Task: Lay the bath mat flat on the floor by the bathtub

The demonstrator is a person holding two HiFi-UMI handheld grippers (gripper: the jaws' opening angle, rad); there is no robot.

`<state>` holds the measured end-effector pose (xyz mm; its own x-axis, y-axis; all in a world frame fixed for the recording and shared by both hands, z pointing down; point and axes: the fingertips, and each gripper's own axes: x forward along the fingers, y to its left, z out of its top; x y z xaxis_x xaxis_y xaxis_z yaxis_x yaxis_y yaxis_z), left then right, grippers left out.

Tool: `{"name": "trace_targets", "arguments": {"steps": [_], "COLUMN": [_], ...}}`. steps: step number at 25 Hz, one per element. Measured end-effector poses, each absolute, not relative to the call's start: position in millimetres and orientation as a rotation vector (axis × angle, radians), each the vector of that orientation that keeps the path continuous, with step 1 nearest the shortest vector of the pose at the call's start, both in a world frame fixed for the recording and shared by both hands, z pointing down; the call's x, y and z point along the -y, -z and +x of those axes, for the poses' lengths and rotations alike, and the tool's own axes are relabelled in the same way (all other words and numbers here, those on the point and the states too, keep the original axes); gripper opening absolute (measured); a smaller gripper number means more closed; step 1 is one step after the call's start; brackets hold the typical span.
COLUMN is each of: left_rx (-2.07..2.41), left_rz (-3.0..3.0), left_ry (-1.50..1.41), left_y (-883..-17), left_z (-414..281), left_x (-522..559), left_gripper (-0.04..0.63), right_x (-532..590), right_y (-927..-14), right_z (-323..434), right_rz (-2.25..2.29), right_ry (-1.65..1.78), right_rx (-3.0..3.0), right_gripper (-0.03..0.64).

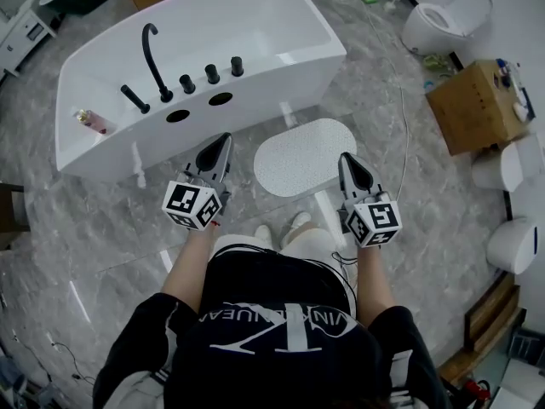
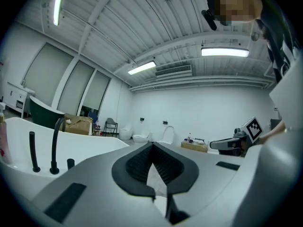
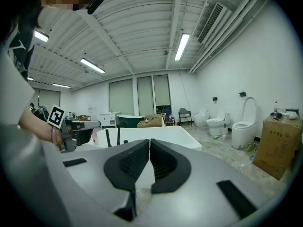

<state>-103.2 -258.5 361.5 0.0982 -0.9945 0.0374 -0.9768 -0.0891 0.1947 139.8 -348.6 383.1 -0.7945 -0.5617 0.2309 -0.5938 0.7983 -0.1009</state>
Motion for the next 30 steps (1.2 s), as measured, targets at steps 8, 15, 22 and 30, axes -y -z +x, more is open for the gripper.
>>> {"name": "trace_targets", "arguments": {"steps": [8,15,22,30], "left_rx": [2.008,2.004,2.005,2.019], "left_rz": [2.221,2.250,2.248,2.234], "left_ry": [0.150,0.098,0.088,0.075], "left_y": [-332,-316,-316,-316], "left_z": [-101,-86,-71,-71], "left_x": [265,275,279,276], "left_gripper": [0.014,0.014,0.014,0.014], "right_x": [348,361,368,368], "right_y": [-360,-345,-348,-353], "right_z": [145,150,158,156], "right_rz": [0.921,0.914,0.889,0.866], "right_ry": [-0.251,-0.254,-0.259,-0.276], "right_rx": [2.811,2.823,2.819,2.820], "right_gripper": [0.028,0.028,0.028,0.028]}}
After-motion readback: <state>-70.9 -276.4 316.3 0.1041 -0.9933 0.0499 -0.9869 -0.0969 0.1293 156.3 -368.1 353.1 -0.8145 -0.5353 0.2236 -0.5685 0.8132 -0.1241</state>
